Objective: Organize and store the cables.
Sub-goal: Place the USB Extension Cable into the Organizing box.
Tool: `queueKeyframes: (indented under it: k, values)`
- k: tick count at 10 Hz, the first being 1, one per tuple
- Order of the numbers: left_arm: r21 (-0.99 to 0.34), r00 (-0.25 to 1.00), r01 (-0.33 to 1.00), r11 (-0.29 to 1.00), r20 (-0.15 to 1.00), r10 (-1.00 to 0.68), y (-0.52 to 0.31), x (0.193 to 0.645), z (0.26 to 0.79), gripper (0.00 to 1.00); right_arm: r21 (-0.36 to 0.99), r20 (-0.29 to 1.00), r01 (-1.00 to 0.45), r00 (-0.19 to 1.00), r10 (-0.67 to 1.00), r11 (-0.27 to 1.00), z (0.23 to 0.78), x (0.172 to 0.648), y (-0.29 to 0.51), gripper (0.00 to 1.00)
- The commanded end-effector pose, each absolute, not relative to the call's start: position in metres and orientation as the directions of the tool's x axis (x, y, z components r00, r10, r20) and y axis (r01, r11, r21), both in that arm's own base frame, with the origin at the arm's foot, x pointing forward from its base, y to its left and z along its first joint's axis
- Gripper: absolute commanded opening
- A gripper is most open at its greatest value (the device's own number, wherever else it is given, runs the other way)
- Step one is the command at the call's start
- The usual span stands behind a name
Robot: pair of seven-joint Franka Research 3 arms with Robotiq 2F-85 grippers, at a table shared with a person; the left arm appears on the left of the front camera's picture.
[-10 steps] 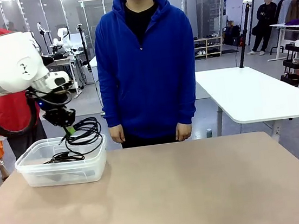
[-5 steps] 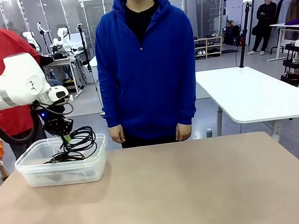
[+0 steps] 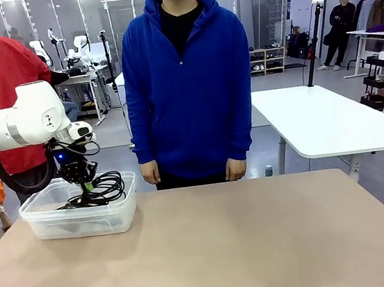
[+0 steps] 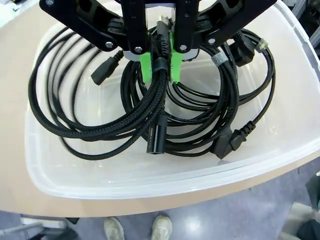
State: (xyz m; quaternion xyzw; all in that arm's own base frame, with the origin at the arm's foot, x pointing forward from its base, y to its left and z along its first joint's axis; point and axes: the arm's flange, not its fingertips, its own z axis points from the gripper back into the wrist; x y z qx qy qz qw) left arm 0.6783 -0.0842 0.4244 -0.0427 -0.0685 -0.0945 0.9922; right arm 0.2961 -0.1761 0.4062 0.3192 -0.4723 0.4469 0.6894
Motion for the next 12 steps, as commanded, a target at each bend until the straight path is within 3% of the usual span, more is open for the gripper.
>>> queueKeyframes:
  k: [1, 2, 3, 4, 8, 10, 11, 12]
  values:
    - [-0.055, 0.975, 0.171, 0.984, 0.151, -0.161, -0.086, 0.674, 0.424, 0.43, 0.008, 0.941, -0.916, 0.142, 0.306, 0.4, 0.406, 0.297, -0.176, 1.0]
    - [-0.061, 0.976, 0.169, 0.984, 0.153, -0.158, -0.086, 0.672, 0.423, 0.7, 0.008, 0.941, -0.916, 0.142, 0.306, 0.4, 0.406, 0.297, -0.176, 1.0]
    - [-0.07, 0.977, 0.163, 0.984, 0.154, -0.151, -0.086, 0.67, 0.424, 0.71, 0.008, 0.941, -0.916, 0.142, 0.306, 0.4, 0.406, 0.297, -0.176, 1.0]
    - [-0.066, 0.976, 0.168, 0.984, 0.152, -0.156, -0.086, 0.668, 0.423, 0.98, 0.008, 0.941, -0.916, 0.142, 0.306, 0.4, 0.406, 0.297, -0.176, 1.0]
    - [-0.059, 0.969, 0.197, 0.979, 0.164, -0.185, -0.088, 0.66, 0.429, 0.97, 0.008, 0.941, -0.916, 0.142, 0.306, 0.4, 0.406, 0.297, -0.176, 1.0]
    - [-0.056, 0.951, 0.232, 0.971, 0.224, -0.214, -0.086, 0.652, 0.428, 1.0, 0.008, 0.941, -0.916, 0.142, 0.306, 0.4, 0.406, 0.297, -0.176, 1.0]
    - [-0.072, 0.972, 0.192, 0.979, 0.149, -0.18, -0.089, 0.67, 0.431, 1.0, 0.008, 0.941, -0.916, 0.142, 0.306, 0.4, 0.406, 0.297, -0.176, 1.0]
    - [-0.072, 0.972, 0.192, 0.979, 0.149, -0.18, -0.089, 0.67, 0.431, 1.0, 0.008, 0.941, -0.916, 0.142, 0.306, 0.4, 0.406, 0.297, -0.176, 1.0]
